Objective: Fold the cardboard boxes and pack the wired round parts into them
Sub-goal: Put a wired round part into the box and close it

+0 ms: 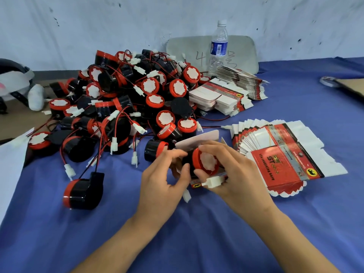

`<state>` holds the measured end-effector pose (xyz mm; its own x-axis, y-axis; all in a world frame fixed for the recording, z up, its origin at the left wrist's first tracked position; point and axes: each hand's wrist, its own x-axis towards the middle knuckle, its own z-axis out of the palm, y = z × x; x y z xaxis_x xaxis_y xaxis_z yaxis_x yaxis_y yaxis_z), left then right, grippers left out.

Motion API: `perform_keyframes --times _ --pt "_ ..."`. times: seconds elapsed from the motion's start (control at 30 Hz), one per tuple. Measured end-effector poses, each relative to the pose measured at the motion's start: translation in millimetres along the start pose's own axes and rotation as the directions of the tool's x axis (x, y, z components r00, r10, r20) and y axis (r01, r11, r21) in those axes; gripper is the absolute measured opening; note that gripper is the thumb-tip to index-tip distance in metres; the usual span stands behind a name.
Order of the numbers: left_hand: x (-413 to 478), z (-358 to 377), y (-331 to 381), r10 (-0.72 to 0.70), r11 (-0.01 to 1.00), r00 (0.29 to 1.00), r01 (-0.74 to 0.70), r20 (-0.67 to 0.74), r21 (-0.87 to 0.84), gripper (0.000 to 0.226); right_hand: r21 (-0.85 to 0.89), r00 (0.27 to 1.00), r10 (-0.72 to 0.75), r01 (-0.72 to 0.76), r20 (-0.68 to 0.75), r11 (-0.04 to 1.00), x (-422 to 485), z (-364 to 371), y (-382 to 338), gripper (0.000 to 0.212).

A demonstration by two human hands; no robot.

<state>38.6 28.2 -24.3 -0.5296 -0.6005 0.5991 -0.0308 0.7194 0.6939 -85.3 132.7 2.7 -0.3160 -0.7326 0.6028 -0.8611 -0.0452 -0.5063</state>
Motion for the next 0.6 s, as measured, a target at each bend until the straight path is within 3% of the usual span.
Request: perform_keyframes --times 0.17,0.27,0.4,0.47,0.6 --pt "0 4 -1 0.049 0.997 0.998 -0.051 0.031 0.051 0.029 -0.085 0.999 0.031 -0.033 -0.025 0.996 0 1 1 0.039" --pt "-2 7 -5 -0.101 0.994 0.985 0.106 0.142 -0.034 0.067 -0.029 0.997 0.075 -0.076 -0.011 0.997 1 1 2 0.039" --pt "-3 10 -15 -0.301 0.950 0.903 0.310 0.306 0.018 0.100 0.123 0.989 0.146 -0.147 0.017 0.981 1 0 5 0.038" --pt "-1 11 -17 -0.304 0.950 0.900 0.309 0.313 0.032 0.103 0.126 0.991 0.130 -0.129 -0.006 0.984 1 0 4 0.037" --pt "-2 12 -17 -0.264 0.964 0.919 0.245 0.294 0.102 0.096 -0.040 1.000 0.011 -0.012 -0.020 0.999 1 3 2 0.037"
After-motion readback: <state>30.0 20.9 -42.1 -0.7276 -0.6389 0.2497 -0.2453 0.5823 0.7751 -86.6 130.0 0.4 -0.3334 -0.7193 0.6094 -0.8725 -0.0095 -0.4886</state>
